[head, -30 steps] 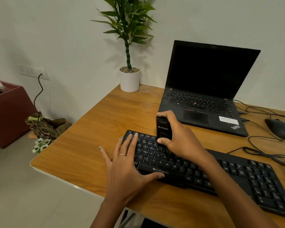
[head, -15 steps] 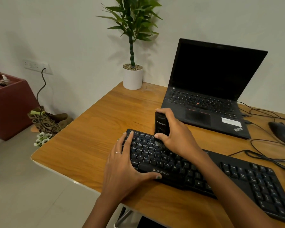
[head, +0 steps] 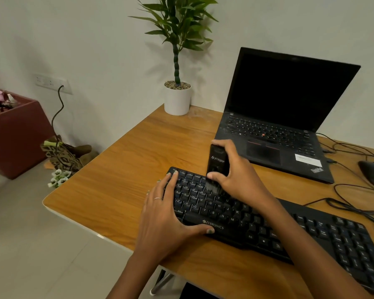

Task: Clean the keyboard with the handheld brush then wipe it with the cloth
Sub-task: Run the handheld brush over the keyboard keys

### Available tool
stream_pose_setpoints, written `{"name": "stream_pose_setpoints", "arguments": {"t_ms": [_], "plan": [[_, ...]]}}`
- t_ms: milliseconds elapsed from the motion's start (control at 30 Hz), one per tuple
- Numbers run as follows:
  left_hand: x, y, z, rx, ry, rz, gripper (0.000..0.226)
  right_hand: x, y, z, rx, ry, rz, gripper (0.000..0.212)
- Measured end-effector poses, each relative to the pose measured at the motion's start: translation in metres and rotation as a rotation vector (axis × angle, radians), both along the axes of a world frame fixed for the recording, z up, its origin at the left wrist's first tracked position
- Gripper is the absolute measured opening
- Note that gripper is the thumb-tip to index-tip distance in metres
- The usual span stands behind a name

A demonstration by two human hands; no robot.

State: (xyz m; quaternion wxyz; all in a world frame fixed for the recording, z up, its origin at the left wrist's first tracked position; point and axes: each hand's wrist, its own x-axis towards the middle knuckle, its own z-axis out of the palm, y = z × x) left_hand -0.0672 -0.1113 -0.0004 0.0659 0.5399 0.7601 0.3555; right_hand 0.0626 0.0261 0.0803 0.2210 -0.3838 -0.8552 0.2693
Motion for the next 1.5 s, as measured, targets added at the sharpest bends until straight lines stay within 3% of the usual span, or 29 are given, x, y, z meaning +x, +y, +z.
{"name": "stream_pose_setpoints", "arguments": {"t_ms": [167,300,467,600,733,867,1000,1133,1267,1400,1500], "plan": [[0.0,0.0,0.0,0.003,0.008,0.007,0.134,-0.001,-0.013,-0.001,-0.024,-0.031,0.112,0.072],[0.002,0.002,0.0,-0.011,0.01,0.001,0.134,0.001,-0.001,0.0,0.036,0.0,-0.051,0.073],[0.0,0.003,-0.002,-0.017,0.005,0.008,0.132,-0.006,-0.018,0.001,-0.003,-0.056,0.084,0.073],[0.001,0.003,-0.003,-0.026,0.005,-0.005,0.134,-0.001,-0.003,-0.003,-0.002,0.0,-0.065,0.072],[0.0,0.004,-0.002,-0.031,0.001,-0.008,0.134,-0.003,-0.021,-0.002,-0.032,-0.008,0.053,0.071],[0.0,0.004,-0.002,-0.032,-0.004,-0.008,0.135,-0.001,-0.013,-0.003,-0.011,0.028,-0.051,0.071],[0.0,0.004,-0.001,-0.02,-0.008,-0.004,0.134,-0.004,-0.021,-0.001,-0.011,-0.022,0.056,0.071],[0.001,0.004,-0.001,-0.021,0.004,-0.012,0.132,-0.003,-0.014,-0.002,0.001,0.011,-0.054,0.071],[0.001,0.004,-0.001,-0.022,-0.008,-0.011,0.132,-0.007,-0.023,0.003,0.004,-0.058,0.076,0.071],[0.001,0.005,-0.002,-0.016,0.006,-0.014,0.132,-0.007,-0.013,0.004,0.026,-0.054,-0.027,0.071],[0.001,0.006,-0.003,-0.013,0.003,-0.008,0.131,-0.008,-0.021,0.004,0.045,-0.118,0.09,0.072]]}}
